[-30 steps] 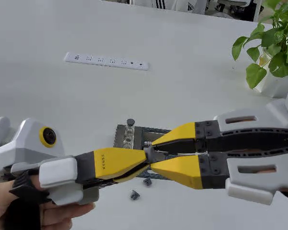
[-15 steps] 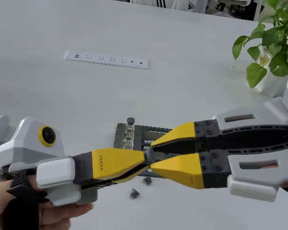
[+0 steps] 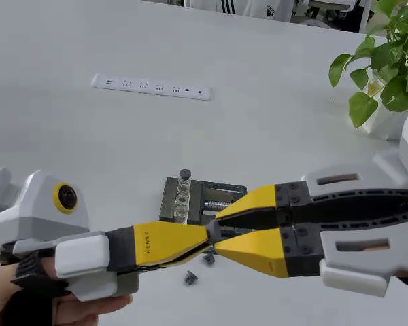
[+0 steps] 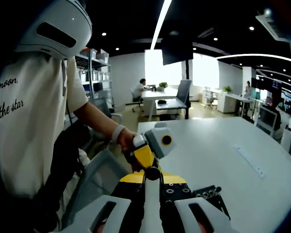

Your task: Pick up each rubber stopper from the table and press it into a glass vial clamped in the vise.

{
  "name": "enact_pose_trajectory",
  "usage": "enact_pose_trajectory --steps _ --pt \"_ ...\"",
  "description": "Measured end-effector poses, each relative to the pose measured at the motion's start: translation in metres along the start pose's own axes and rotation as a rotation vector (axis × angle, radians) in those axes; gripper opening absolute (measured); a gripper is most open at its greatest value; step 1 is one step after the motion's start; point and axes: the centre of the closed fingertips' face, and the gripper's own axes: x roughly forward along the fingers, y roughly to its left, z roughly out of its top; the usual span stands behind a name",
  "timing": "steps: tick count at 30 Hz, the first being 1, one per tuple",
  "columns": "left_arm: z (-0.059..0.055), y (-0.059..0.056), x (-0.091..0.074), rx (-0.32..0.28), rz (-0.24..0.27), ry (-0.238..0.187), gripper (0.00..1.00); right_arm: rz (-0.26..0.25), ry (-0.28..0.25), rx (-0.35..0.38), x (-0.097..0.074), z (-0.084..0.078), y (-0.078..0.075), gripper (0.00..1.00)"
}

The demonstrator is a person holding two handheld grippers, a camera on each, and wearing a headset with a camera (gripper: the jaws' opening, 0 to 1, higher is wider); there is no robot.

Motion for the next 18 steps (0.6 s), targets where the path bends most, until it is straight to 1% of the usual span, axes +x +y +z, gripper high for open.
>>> enact_pose_trajectory --steps 2,4,5,6,7,8,9,10,12,13,14,15,16,17,18 --pt "0.002 0.001 0.000 0.031 0.004 -0.007 0.05 -0.004 0.001 -0.001 -0.001 0.000 -0.001 0.05" --pt "0.002 0.001 0.000 0.048 0.013 -0.002 0.06 -0.004 0.006 -0.003 -0.001 -0.001 -0.002 0.05" --pt "0.003 0.003 0.000 0.075 0.028 0.000 0.08 -0.009 0.009 -0.005 -0.001 -0.001 -0.003 0.05" --pt "0.002 0.005 -0.001 0.087 0.040 0.010 0.10 -0.009 0.013 -0.002 -0.002 -0.003 -0.004 0.05" --pt "0.001 0.005 -0.001 0.097 0.045 0.018 0.14 -0.022 0.027 -0.009 -0.003 -0.006 -0.008 0.05" --pt "0.001 0.007 -0.001 0.107 0.056 0.024 0.18 -0.024 0.038 -0.011 -0.003 -0.008 -0.009 0.05" --pt "0.000 0.007 -0.001 0.116 0.061 0.030 0.19 -0.023 0.051 -0.006 -0.003 -0.010 -0.009 0.05" --pt "-0.001 0.010 -0.002 0.141 0.078 0.042 0.21 -0.032 0.060 -0.004 -0.003 -0.013 -0.012 0.05" --pt "0.000 0.016 -0.004 0.189 0.122 0.052 0.27 -0.034 0.084 0.005 -0.004 -0.019 -0.015 0.05" --pt "-0.001 0.019 -0.005 0.200 0.140 0.059 0.30 -0.043 0.097 0.002 -0.005 -0.023 -0.019 0.05" --pt "-0.002 0.022 -0.006 0.212 0.158 0.072 0.33 -0.042 0.109 0.009 -0.004 -0.025 -0.019 0.05" --pt "0.000 0.026 -0.008 0.254 0.186 0.073 0.35 -0.048 0.122 0.005 -0.003 -0.026 -0.019 0.05" --pt "-0.001 0.030 -0.009 0.261 0.211 0.084 0.38 -0.050 0.129 0.003 -0.003 -0.027 -0.020 0.05" --pt "-0.002 0.037 -0.012 0.290 0.254 0.109 0.42 -0.046 0.151 0.012 -0.002 -0.029 -0.020 0.05" --pt "-0.002 0.040 -0.013 0.324 0.274 0.117 0.46 -0.052 0.157 0.007 -0.001 -0.030 -0.021 0.05"
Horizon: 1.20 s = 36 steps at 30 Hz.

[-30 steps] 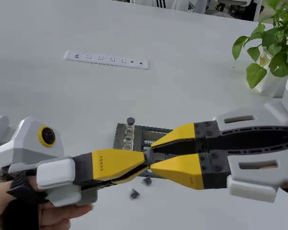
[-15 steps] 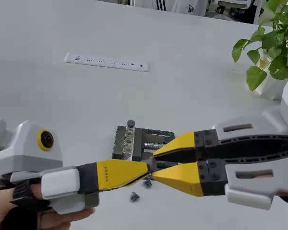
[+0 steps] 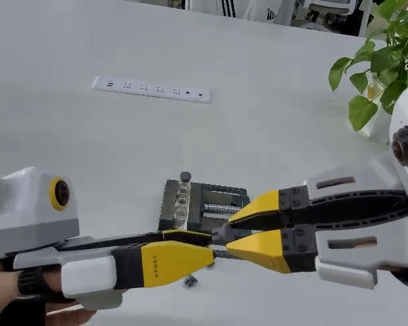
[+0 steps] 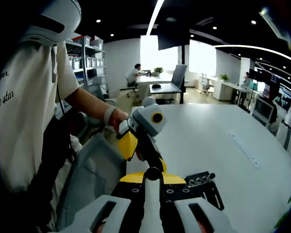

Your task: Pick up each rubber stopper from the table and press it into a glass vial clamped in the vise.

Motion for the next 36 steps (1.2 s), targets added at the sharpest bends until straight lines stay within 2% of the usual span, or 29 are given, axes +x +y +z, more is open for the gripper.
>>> enact_pose_trajectory --steps 2,3,6,7,9,10,13,14,15,16,17,18,20,24,26,29,36 --pt "-0.004 0.007 -0.001 0.054 0.046 0.034 0.51 -0.004 0.032 0.005 0.002 -0.004 -0.002 0.05" --pt "-0.003 0.011 -0.001 0.079 0.070 0.029 0.55 -0.011 0.042 0.003 0.002 -0.005 -0.003 0.05" --pt "-0.003 0.026 -0.004 0.170 0.168 0.054 0.71 -0.017 0.082 0.006 0.005 -0.011 -0.007 0.05" --pt "-0.003 0.034 -0.007 0.222 0.223 0.073 0.75 -0.017 0.111 0.016 0.006 -0.015 -0.008 0.05" --pt "-0.006 0.040 -0.009 0.274 0.261 0.105 0.82 -0.028 0.130 0.012 0.007 -0.017 -0.012 0.05" --pt "-0.005 0.045 -0.011 0.307 0.302 0.112 0.85 -0.017 0.152 0.023 0.007 -0.021 -0.012 0.05" --pt "-0.004 0.057 -0.017 0.389 0.381 0.144 0.95 -0.014 0.185 0.024 0.009 -0.025 -0.017 0.05" --pt "-0.001 0.061 -0.018 0.414 0.406 0.130 0.99 -0.015 0.194 0.013 0.011 -0.027 -0.019 0.05" --pt "-0.004 0.065 -0.021 0.441 0.432 0.169 0.99 -0.018 0.209 0.007 0.012 -0.030 -0.022 0.05" --pt "-0.004 0.068 -0.023 0.473 0.451 0.182 0.99 -0.011 0.218 0.010 0.013 -0.032 -0.022 0.05" --pt "-0.006 0.073 -0.026 0.526 0.482 0.220 0.99 -0.008 0.219 0.010 0.015 -0.033 -0.024 0.05" --pt "-0.008 0.075 -0.028 0.553 0.496 0.243 0.99 -0.004 0.224 0.013 0.016 -0.035 -0.024 0.05" --pt "-0.013 0.077 -0.029 0.566 0.507 0.271 0.99 0.004 0.241 0.006 0.019 -0.040 -0.027 0.05" --pt "-0.017 0.081 -0.032 0.570 0.523 0.277 0.99 0.019 0.270 -0.002 0.025 -0.047 -0.032 0.05" --pt "-0.020 0.083 -0.033 0.576 0.540 0.283 0.99 0.024 0.286 -0.012 0.027 -0.050 -0.039 0.05" --pt "-0.023 0.086 -0.038 0.615 0.584 0.304 0.99 0.041 0.320 -0.033 0.032 -0.054 -0.047 0.05" --pt "-0.025 0.089 -0.043 0.627 0.631 0.300 0.99 0.063 0.387 -0.094 0.039 -0.059 -0.064 0.05"
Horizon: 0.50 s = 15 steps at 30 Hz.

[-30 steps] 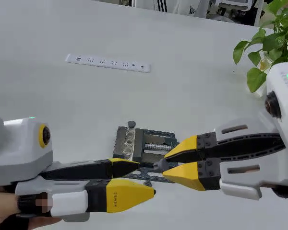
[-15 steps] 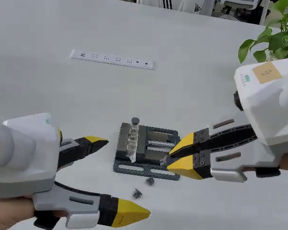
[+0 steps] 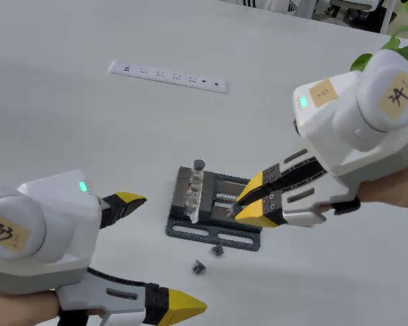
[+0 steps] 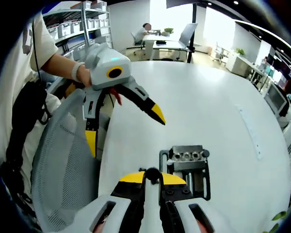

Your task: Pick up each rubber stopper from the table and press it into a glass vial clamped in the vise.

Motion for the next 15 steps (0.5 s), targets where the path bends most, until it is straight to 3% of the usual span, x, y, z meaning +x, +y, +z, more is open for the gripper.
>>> enact_pose_trajectory --steps 8,11,15 --pt "-0.011 0.008 -0.002 0.026 0.030 0.027 0.99 0.019 0.057 -0.050 0.007 0.002 -0.026 0.05" --pt "-0.013 0.011 -0.002 0.007 0.035 0.024 0.99 0.021 0.071 -0.061 0.010 0.003 -0.037 0.05" --pt "-0.018 0.014 -0.003 0.040 0.046 0.049 0.99 0.031 0.087 -0.074 0.016 0.004 -0.051 0.05"
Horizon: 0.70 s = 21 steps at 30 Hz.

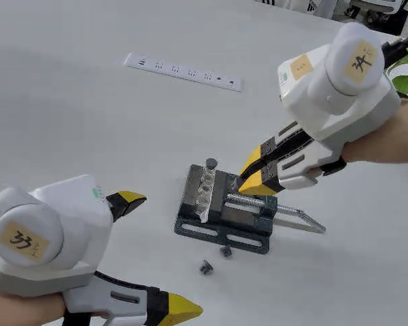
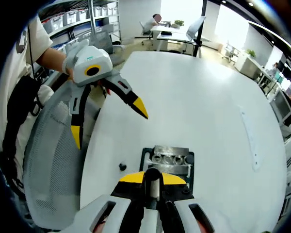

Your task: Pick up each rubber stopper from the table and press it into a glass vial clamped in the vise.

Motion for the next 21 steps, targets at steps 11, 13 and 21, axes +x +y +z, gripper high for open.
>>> enact_pose_trajectory --steps 11,13,21 --pt "-0.001 0.008 0.002 0.002 0.024 0.000 0.99 0.022 0.079 -0.100 0.016 -0.001 -0.030 0.05" --pt "-0.001 0.009 0.003 -0.004 0.027 -0.004 0.99 0.032 0.090 -0.125 0.018 0.000 -0.032 0.05" --pt "-0.003 0.010 0.004 -0.016 0.036 -0.005 0.99 0.055 0.135 -0.234 0.029 0.003 -0.039 0.05"
